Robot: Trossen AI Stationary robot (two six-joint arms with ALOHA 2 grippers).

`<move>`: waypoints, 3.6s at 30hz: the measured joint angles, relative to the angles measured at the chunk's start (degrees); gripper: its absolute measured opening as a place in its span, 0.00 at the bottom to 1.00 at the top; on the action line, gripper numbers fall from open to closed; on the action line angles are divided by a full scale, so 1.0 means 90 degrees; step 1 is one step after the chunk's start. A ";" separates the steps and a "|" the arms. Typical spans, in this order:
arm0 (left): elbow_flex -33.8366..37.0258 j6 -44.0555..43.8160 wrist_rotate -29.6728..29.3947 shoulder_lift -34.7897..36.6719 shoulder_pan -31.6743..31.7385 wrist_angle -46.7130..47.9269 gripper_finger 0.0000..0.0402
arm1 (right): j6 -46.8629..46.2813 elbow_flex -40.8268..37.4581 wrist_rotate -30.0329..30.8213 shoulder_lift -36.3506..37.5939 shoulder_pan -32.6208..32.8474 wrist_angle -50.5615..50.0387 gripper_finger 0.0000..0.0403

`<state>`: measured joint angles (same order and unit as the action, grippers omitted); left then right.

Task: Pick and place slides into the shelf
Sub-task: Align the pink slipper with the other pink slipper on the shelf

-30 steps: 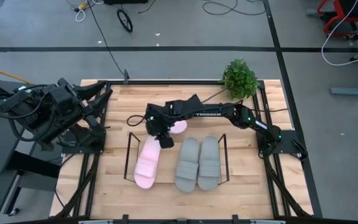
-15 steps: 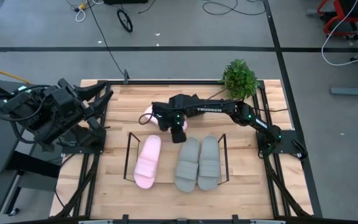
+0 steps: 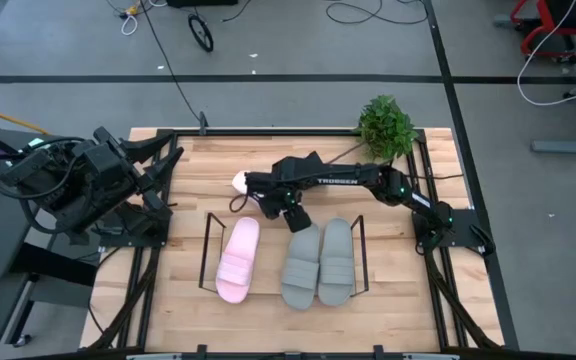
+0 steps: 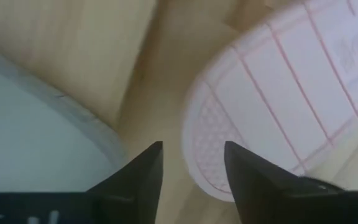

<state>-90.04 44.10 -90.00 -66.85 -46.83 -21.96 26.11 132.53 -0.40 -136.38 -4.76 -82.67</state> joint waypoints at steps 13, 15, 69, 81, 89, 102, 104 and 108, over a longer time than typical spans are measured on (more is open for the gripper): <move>0.0000 -0.0007 -0.0001 0.0000 0.0000 0.0100 0.40 | -0.1381 0.0031 0.0753 0.0036 -0.0108 -0.0379 0.72; 0.0000 -0.0005 0.0001 0.0000 -0.0001 0.0107 0.40 | -0.1891 0.0029 0.0708 0.0104 -0.0176 -0.0487 0.71; 0.0000 -0.0386 -0.0002 0.0000 0.0000 0.0427 0.40 | -1.0509 -0.8245 -0.1344 0.6026 -0.1018 0.7450 0.52; 0.0000 -0.0508 -0.0002 0.0000 0.0000 0.0426 0.40 | -1.0098 -0.8858 -0.2029 0.5846 -0.1504 0.7744 0.62; 0.0000 -0.0510 -0.0002 0.0000 -0.0001 0.0427 0.40 | -0.9949 -0.8852 -0.2047 0.5366 -0.1496 0.7938 0.71; 0.0000 -0.0510 -0.0002 0.0000 -0.0002 0.0425 0.40 | -0.9444 -0.8849 -0.1927 0.4725 -0.1497 0.8762 0.73; 0.0000 -0.0508 -0.0002 0.0000 -0.0001 0.0427 0.40 | -0.9372 -0.8849 -0.1877 0.4667 -0.1513 0.8750 0.73; 0.0000 -0.0509 -0.0002 0.0000 0.0000 0.0427 0.40 | -0.9288 -0.8849 -0.1958 0.4470 -0.1542 0.8912 0.73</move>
<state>-90.04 39.51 -90.02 -66.85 -46.83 -18.11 -57.47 52.88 -18.02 -96.14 -18.63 -2.46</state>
